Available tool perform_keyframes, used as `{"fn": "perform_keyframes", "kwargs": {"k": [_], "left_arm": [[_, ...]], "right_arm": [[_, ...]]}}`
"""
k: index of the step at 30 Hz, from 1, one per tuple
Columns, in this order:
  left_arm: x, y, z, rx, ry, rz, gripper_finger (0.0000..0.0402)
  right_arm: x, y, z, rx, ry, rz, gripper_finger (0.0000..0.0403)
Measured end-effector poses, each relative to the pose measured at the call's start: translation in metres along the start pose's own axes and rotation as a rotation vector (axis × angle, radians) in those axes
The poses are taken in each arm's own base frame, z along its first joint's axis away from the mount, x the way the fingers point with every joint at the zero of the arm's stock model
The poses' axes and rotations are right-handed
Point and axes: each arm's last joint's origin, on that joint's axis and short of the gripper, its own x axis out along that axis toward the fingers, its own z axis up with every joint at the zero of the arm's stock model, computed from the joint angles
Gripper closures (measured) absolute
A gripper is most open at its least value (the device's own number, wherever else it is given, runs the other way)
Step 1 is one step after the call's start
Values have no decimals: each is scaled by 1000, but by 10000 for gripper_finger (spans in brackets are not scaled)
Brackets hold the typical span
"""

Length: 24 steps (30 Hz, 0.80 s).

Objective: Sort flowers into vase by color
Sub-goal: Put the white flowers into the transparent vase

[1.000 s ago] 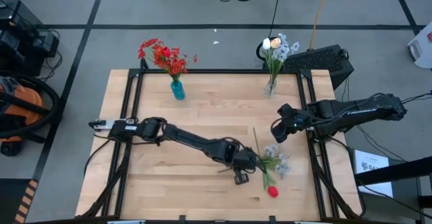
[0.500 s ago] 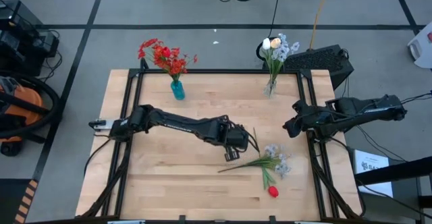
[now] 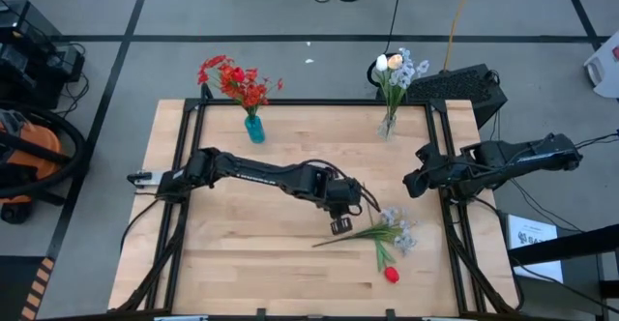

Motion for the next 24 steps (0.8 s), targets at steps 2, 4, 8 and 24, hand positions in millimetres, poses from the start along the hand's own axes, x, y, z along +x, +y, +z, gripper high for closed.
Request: {"fn": "perform_keyframes", "kwargs": {"k": [2,4,8,24], "left_arm": [[2,-10,-1,46,-19,-32,309],[3,-22,-5,98,-23,-42,282],[16,-45,-12,202,-96,54,256],[103,-69,-45,377,-93,80,254]], "right_arm": [[1,0,0,31,1,-4,399],[2,1,0,49,3,-10,399],[4,2,1,77,-17,-28,399],[18,14,2,175,-10,-33,399]]}}
